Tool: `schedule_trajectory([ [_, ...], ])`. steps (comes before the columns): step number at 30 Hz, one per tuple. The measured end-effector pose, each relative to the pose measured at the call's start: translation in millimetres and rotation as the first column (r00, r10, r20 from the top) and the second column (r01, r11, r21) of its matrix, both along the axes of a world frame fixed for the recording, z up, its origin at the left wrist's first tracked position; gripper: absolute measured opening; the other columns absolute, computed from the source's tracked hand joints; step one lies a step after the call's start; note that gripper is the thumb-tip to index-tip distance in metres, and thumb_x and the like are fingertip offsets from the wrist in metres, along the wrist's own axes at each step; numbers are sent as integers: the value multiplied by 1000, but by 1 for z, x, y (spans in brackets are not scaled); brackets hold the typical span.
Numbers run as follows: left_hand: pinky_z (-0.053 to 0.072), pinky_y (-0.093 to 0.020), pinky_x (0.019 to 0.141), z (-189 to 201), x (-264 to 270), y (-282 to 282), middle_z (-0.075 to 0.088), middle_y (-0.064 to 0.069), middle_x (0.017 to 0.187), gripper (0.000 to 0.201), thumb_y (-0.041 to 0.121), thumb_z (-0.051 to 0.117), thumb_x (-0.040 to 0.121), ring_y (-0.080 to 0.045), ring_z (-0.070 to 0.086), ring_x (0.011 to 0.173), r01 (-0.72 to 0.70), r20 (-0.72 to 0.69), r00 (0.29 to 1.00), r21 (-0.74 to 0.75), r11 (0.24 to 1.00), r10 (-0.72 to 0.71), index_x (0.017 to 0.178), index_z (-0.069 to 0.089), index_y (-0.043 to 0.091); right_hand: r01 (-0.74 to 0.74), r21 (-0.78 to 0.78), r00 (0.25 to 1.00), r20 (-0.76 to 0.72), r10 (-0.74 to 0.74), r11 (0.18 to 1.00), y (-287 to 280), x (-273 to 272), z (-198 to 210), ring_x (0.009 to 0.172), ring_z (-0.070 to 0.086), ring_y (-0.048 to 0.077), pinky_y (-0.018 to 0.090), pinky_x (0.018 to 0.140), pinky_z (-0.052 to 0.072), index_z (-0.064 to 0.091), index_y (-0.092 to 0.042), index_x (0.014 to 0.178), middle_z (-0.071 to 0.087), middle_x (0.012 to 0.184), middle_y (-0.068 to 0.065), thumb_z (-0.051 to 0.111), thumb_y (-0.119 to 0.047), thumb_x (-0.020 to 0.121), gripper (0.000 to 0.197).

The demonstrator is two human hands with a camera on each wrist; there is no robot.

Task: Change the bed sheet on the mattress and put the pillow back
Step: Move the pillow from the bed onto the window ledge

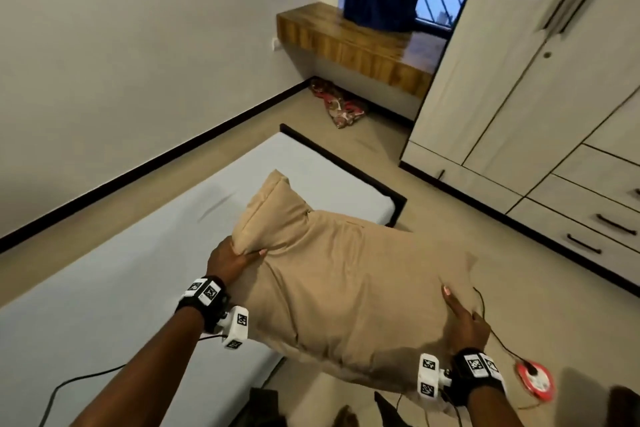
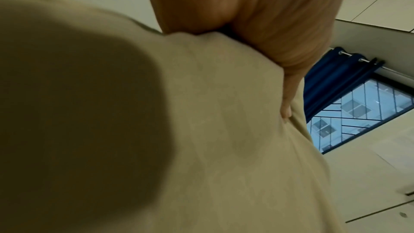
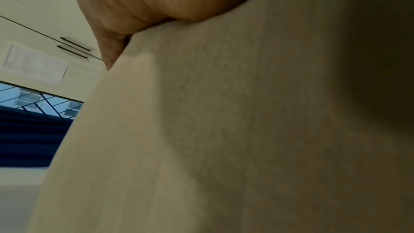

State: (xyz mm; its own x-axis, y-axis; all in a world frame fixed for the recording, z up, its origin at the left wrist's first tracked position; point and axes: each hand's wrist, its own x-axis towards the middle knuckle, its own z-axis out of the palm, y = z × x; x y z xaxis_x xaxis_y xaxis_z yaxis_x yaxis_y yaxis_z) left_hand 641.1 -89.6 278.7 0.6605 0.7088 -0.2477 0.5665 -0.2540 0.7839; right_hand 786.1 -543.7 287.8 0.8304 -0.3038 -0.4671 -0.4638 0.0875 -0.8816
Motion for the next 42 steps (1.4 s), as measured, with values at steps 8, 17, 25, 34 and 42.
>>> schedule_trajectory([
  [8, 52, -40, 88, 18, 128, -71, 70, -8, 116, 91, 76, 73, 45, -31, 65, 108, 43, 57, 997, -5, 999, -43, 114, 64, 17, 71, 21, 996, 45, -72, 997, -72, 114, 2, 88, 69, 31, 34, 82, 53, 71, -2, 111, 74, 97, 9, 93, -39, 62, 65],
  [17, 52, -41, 87, 10, 275, -86, 69, -7, 114, 92, 75, 72, 44, -31, 64, 106, 74, 67, 995, -7, 997, -73, 115, 63, 17, 162, 53, 986, 25, -163, 985, -95, 232, -13, 83, 71, 26, 33, 81, 55, 74, -9, 95, 75, 92, 4, 94, -33, 61, 46],
  [25, 53, -42, 87, -12, 456, -67, 69, -7, 112, 88, 72, 76, 49, -30, 64, 103, 114, 52, 992, -26, 993, -112, 116, 62, 16, 219, 57, 975, 35, -221, 974, -76, 385, -16, 77, 67, 20, 33, 85, 53, 74, -7, 100, 74, 96, 6, 92, -25, 68, 41],
  [34, 52, -38, 90, 16, 662, -40, 71, -5, 117, 81, 64, 82, 53, -29, 65, 107, 135, 129, 983, -30, 990, -131, 120, 66, 20, 236, 105, 967, 72, -244, 966, -49, 571, 12, 93, 70, 24, 37, 94, 53, 74, -8, 96, 74, 101, 6, 91, -24, 71, 35],
  [42, 58, -43, 92, -6, 808, -17, 75, 3, 108, 92, 74, 87, 44, -18, 70, 101, 59, 165, 985, -88, 994, -44, 117, 68, 22, 156, 47, 984, 78, -159, 987, -34, 749, 3, 99, 66, 29, 37, 90, 51, 68, -1, 118, 70, 109, 10, 89, -32, 73, 58],
])
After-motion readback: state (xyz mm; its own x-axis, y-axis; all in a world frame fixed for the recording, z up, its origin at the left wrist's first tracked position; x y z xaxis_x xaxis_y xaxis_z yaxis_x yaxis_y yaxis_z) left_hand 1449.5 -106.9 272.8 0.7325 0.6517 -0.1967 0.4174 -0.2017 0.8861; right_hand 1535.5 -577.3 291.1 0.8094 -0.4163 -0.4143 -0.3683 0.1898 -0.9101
